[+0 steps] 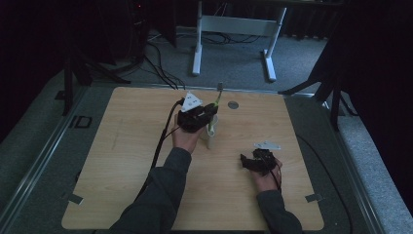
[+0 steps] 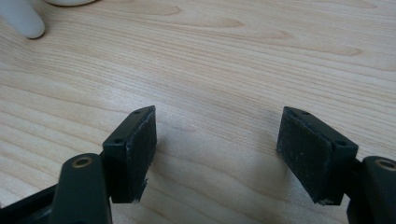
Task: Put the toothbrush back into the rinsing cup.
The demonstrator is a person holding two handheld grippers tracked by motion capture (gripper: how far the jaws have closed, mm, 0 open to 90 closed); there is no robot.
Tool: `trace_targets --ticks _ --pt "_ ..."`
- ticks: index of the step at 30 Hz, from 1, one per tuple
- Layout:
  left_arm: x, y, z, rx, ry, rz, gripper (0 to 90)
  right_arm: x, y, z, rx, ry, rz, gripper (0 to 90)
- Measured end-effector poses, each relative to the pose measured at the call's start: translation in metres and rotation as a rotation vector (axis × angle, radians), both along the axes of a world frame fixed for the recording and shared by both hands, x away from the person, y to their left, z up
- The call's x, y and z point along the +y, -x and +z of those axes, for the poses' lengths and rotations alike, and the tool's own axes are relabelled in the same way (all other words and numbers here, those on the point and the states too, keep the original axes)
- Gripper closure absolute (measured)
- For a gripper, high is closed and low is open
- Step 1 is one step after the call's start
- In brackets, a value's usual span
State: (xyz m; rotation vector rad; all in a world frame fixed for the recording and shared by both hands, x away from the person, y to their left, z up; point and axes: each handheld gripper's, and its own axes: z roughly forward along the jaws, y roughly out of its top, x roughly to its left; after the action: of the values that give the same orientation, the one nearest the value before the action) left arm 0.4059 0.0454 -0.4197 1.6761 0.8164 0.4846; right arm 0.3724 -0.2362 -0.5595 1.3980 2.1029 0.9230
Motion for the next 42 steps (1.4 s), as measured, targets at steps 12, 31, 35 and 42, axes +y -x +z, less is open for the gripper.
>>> trace_targets --ticks 12,31,35,42 --pt "-0.006 -0.005 -0.009 0.006 -0.012 0.001 78.7 0.0 0.0 0.0 0.0 0.001 0.001 28.2" --pt "-0.013 -0.007 -0.017 0.023 -0.055 -0.015 78.5 0.0 0.0 0.0 -0.001 0.0 0.001 28.2" --pt "-0.013 -0.006 -0.017 0.023 -0.068 -0.019 78.5 0.0 0.0 0.0 0.0 0.0 0.001 28.2" --pt "-0.014 -0.003 -0.023 0.047 -0.098 -0.025 75.2 0.0 0.0 0.0 -0.001 0.0 0.001 28.2"
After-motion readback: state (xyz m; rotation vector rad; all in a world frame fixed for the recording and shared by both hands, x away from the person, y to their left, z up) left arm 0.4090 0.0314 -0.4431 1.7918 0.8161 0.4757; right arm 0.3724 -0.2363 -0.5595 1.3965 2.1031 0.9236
